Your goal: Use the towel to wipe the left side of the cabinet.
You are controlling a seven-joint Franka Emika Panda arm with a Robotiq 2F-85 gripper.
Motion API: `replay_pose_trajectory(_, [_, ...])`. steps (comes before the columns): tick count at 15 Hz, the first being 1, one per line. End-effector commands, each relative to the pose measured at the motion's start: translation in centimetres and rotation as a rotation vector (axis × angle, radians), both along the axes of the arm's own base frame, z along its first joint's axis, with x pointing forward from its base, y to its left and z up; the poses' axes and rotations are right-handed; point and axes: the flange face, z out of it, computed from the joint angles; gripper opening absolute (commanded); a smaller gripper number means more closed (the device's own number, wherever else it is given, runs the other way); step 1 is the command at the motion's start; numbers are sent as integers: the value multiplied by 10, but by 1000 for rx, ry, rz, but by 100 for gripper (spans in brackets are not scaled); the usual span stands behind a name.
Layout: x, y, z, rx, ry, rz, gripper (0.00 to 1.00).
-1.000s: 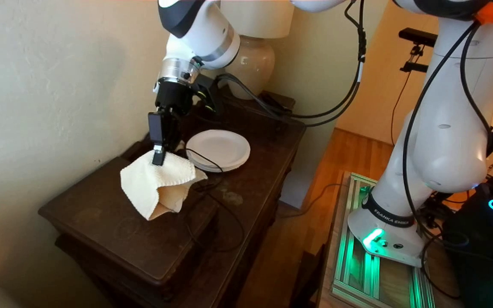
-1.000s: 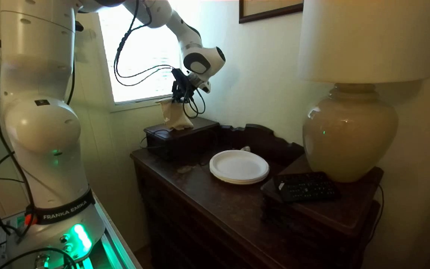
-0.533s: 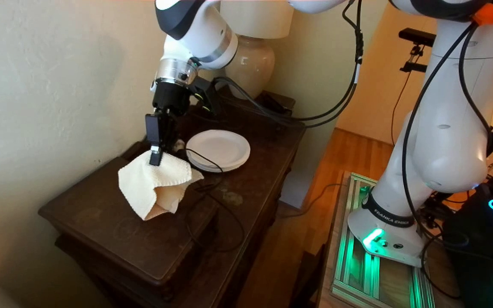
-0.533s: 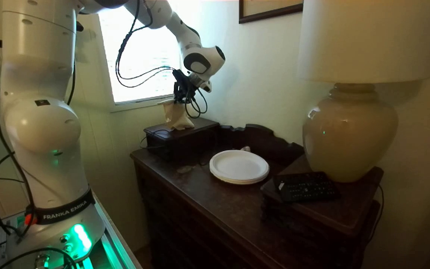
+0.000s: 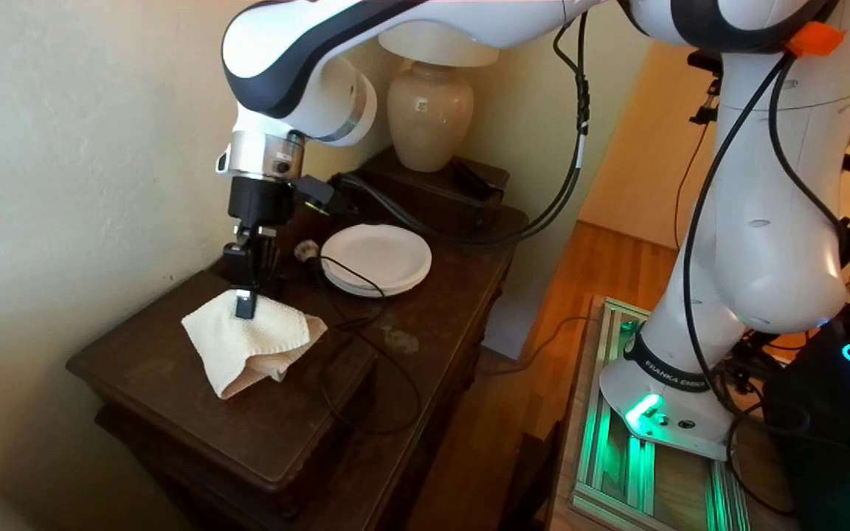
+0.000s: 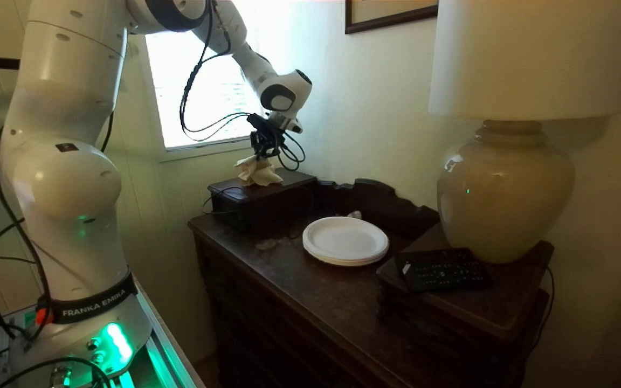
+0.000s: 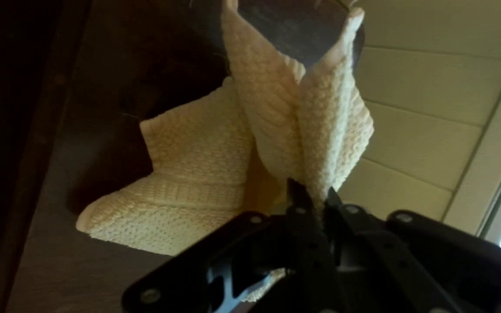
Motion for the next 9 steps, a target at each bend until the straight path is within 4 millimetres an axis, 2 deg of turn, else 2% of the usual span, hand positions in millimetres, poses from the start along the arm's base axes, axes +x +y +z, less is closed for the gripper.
replay_pose_trajectory(1, [17, 17, -19, -67, -56, 62, 3])
replay_pose_trajectory(4, [25, 24, -37, -79, -87, 87, 3])
replay_pose_trajectory(5, [14, 17, -28, -75, -61, 62, 4])
replay_pose_trajectory(6, [14, 19, -33, -74, -58, 63, 8])
replay_pose_trajectory(9, [15, 18, -33, -70, -56, 61, 8])
